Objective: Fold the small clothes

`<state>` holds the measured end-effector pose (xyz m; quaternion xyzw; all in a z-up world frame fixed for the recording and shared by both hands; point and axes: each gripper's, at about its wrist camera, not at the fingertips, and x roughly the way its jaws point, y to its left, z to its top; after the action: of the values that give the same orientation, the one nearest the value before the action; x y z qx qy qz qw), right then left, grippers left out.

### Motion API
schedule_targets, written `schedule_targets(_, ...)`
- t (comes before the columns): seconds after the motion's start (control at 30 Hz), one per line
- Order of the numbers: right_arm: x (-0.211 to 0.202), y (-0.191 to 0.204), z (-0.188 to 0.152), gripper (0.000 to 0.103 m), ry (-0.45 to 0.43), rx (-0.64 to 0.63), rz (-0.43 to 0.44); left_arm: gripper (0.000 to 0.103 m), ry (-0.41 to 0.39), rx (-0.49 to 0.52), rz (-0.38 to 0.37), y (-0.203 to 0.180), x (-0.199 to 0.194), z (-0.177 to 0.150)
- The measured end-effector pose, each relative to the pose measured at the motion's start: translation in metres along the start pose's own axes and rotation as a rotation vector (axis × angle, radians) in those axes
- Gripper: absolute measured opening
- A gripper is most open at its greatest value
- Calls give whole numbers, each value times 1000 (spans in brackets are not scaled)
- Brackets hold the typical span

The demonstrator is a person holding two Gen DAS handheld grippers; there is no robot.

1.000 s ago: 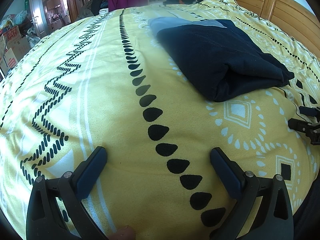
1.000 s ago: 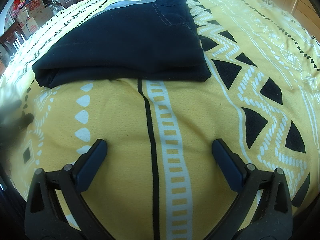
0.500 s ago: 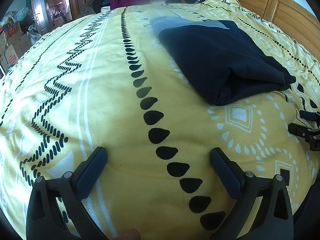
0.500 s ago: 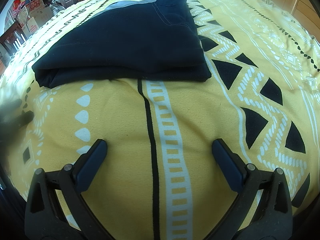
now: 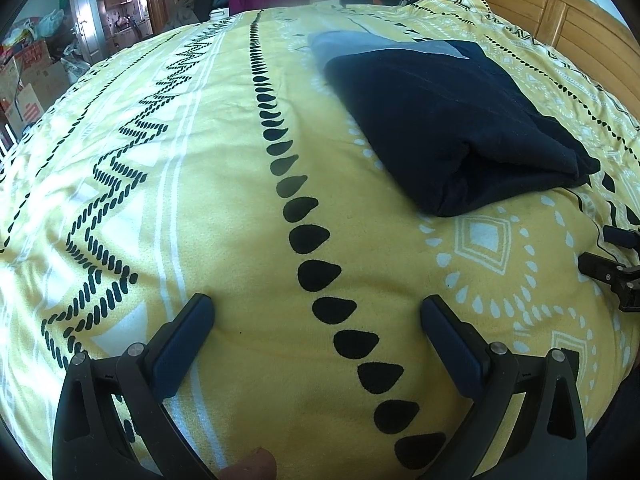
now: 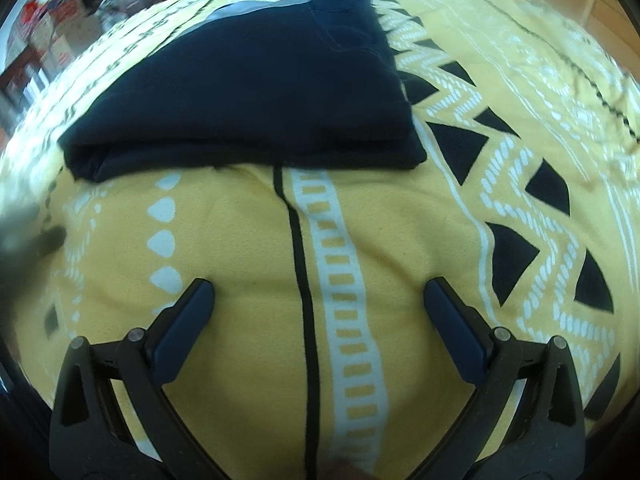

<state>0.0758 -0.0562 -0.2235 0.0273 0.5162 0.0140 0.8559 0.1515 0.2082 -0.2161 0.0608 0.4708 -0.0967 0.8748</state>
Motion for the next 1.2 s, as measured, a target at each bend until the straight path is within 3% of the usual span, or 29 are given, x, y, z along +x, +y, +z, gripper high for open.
schedule_targets(0.2,-38,-1,0,103,-62,7,-11,103,-47,1,104,-14,-23,12)
schedule_targets(0.33,-115,2,17,103,-233,1,-30,103,-171,-14,119,-31,-75,39)
schedule_targets(0.5,-224,5,46,103,-481,1,-44,103,-369,4,113,-67,-172,92)
schedule_targets(0.6,-264,10,58,103,-563,-3,-64,103,-421,-1,99,-83,-217,114)
schedule_targets(0.73,-273,22,66,103,-552,-18,-66,103,-444,-30,57,-91,-253,124)
schedule_targets(0.93,-270,23,58,103,-514,-1,-89,103,-458,-36,-21,-98,-282,113)
schedule_targets(1.2,-263,13,52,103,-466,50,-51,103,-429,-16,31,-104,-283,111)
